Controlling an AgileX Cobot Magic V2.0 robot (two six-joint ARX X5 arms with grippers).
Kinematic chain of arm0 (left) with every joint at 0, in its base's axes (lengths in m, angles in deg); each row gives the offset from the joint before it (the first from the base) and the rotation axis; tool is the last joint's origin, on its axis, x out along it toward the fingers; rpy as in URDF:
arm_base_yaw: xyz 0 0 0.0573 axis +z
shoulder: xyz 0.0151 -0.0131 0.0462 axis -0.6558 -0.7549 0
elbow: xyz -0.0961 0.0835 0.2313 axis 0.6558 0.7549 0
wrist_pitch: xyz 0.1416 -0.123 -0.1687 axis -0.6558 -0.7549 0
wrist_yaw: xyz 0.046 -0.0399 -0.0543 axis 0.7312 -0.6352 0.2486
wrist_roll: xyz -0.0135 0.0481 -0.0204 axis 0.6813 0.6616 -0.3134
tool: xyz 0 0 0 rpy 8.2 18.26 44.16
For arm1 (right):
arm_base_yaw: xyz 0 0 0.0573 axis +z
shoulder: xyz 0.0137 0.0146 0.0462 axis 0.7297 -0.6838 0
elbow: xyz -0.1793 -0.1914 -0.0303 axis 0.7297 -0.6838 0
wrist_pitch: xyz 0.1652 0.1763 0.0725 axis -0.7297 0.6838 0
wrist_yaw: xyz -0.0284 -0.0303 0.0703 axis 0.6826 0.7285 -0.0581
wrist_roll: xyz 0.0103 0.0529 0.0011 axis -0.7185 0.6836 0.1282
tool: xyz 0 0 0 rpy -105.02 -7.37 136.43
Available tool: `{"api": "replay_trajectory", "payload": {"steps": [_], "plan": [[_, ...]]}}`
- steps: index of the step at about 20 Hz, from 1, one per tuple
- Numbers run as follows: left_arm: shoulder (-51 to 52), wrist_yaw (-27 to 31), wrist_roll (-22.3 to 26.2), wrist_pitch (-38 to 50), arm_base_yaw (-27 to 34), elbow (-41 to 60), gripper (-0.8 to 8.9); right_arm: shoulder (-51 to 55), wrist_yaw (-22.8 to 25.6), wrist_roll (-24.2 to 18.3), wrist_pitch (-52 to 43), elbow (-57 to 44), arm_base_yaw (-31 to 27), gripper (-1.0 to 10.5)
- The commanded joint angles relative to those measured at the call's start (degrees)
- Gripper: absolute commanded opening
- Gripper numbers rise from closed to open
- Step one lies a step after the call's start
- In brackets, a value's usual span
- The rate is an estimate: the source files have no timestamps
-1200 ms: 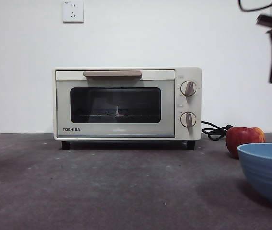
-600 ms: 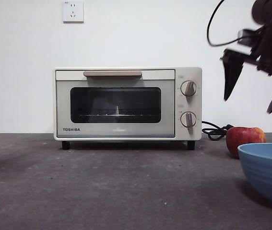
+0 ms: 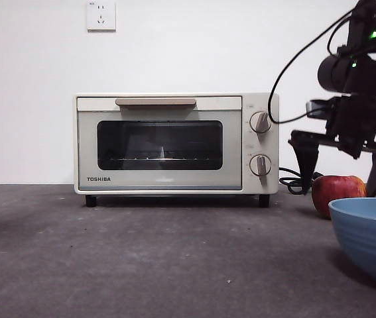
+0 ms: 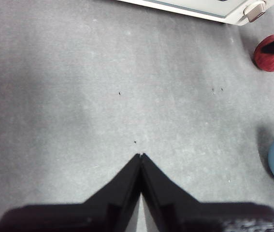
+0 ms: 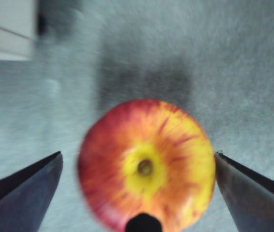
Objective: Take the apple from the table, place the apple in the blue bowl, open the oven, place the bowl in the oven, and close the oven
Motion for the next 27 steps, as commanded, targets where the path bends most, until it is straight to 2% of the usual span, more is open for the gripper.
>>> {"api": "replay_trajectory", "payload": {"steps": [1,3,9,13,17,22,25,27], "plan": [[-0.15,-0.04,0.66,-0.02,-0.15,-0.09,-0.04,-0.59,1.14,0.61,-0.24,0.07,0.04,3.6],[-0.15,-0.04,0.66,-0.02,-0.15,-0.09,-0.04,-0.59,1.38,0.57,-0.2,0.07,0.02,-0.1],[-0.15,-0.04,0.68,-0.13,-0.15,-0.09,-0.04,1.51,1.92,0.0,1.77,0.07,0.0,-0.1],[-0.15,-0.04,0.7,-0.39,-0.15,-0.09,-0.04,10.1,-2.43,-0.39,7.58,0.07,0.11,-0.1],[-0.15,-0.02,1.84,-0.37,-0.15,-0.09,-0.04,19.32,-2.73,-3.19,15.04,0.02,1.29,-0.1],[-0.17,-0.02,2.16,-0.37,-0.15,-0.09,-0.04,29.68,-2.75,-3.52,20.85,-1.92,6.73,0.0],[-0.17,-0.04,2.19,-0.81,-0.15,-0.09,-0.04,36.41,-2.51,-3.1,20.39,-9.14,11.69,0.0],[-0.17,-0.02,2.21,-1.27,-0.15,-0.09,-0.04,41.24,-1.97,-1.2,18.51,-16.22,13.73,0.0]]}}
